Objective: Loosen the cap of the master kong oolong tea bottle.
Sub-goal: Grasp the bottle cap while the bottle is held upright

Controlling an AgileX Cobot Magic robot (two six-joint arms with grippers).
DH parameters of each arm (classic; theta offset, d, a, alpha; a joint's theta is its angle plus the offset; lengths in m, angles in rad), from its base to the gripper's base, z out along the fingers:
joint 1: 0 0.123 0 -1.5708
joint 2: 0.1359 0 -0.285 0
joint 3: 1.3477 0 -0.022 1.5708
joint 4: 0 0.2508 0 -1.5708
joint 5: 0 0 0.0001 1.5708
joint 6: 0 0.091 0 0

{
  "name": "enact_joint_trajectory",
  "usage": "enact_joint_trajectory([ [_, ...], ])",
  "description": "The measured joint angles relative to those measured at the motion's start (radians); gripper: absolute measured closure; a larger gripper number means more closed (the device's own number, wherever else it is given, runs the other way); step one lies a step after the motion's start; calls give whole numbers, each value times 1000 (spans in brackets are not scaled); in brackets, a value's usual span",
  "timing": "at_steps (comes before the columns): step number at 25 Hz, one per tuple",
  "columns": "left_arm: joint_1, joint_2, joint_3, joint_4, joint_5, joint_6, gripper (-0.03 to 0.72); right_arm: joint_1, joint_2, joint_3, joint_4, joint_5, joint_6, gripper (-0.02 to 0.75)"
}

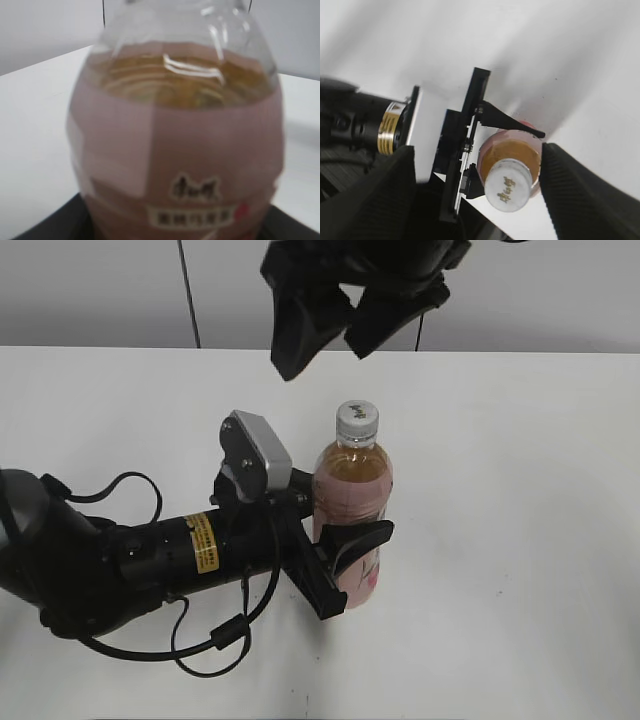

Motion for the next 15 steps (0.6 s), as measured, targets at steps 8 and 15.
enact_joint_trajectory([
  [8, 0, 0, 0, 0, 0, -1, 316, 0, -1, 14, -96, 0, 397, 219],
  [15, 0, 0, 0, 0, 0, -1, 316, 0, 2, 116, -110, 0, 411, 237],
])
